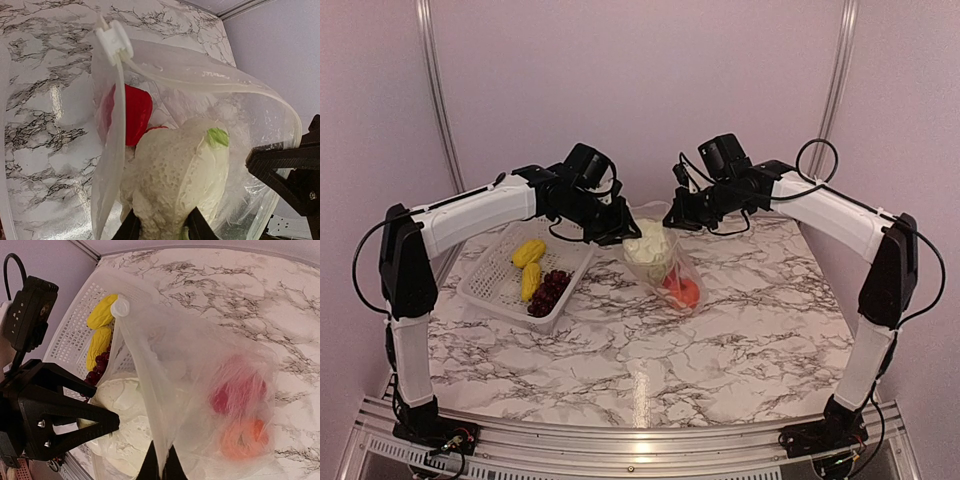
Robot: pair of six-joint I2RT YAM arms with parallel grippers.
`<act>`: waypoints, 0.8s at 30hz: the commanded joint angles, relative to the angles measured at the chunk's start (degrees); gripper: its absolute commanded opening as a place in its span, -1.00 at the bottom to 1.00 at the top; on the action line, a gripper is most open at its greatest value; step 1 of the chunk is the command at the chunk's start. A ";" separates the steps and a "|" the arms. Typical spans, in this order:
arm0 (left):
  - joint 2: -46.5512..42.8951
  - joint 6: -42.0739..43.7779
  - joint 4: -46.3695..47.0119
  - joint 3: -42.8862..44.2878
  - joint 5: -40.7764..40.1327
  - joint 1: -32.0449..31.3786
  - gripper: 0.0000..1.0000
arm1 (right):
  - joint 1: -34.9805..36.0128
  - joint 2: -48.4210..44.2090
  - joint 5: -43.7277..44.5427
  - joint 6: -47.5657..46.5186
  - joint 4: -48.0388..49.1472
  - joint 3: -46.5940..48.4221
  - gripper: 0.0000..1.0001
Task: Place the food in the zip-top bag and seal the zipper
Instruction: Place the fake vegetable in the zipper food storage bag.
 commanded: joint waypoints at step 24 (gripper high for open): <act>11.51 -14.26 9.07 9.31 -8.45 -2.19 -1.00 | 1.34 -2.36 -4.91 2.29 6.05 -1.26 -1.00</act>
